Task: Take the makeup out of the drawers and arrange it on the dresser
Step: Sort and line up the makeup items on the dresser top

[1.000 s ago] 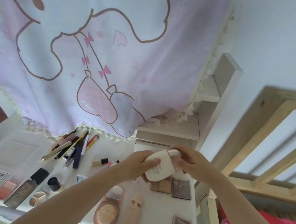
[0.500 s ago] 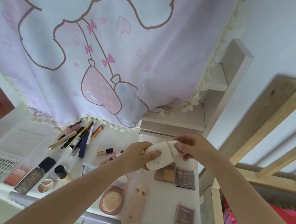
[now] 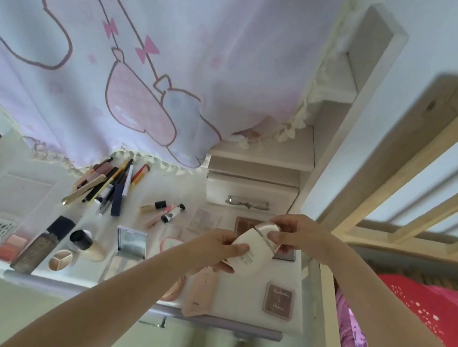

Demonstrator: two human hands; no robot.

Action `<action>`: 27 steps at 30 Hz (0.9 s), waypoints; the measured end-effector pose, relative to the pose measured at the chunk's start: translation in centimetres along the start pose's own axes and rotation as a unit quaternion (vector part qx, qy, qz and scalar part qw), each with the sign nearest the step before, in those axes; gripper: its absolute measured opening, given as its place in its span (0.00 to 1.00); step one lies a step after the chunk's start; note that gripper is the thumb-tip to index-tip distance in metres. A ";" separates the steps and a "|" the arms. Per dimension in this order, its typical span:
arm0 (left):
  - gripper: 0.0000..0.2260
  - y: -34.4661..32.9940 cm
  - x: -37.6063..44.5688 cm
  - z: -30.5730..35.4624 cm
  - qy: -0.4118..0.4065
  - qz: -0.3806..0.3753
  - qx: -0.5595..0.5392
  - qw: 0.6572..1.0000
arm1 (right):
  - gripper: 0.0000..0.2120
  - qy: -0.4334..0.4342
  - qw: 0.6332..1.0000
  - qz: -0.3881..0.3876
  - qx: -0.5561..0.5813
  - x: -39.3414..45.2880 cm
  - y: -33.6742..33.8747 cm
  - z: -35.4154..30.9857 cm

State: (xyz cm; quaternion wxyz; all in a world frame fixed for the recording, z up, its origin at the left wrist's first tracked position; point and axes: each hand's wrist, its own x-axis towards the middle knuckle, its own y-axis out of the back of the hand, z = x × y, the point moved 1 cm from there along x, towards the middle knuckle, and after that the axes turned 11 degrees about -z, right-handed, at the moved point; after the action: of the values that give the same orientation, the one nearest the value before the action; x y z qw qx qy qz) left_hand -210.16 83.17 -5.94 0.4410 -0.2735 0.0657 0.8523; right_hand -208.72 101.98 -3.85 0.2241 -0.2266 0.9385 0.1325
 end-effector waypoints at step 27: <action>0.10 -1.5 1.1 -9.6 0.141 0.056 -0.002 0.988 | 0.09 -0.120 0.983 -0.137 0.025 6.1 -2.9 8.3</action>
State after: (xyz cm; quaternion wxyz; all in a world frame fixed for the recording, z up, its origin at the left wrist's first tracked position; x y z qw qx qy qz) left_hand -205.58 81.47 -14.43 0.3780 -0.3881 0.1406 0.8287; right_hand -209.19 100.16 -14.40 0.3570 -0.3299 0.8677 0.1038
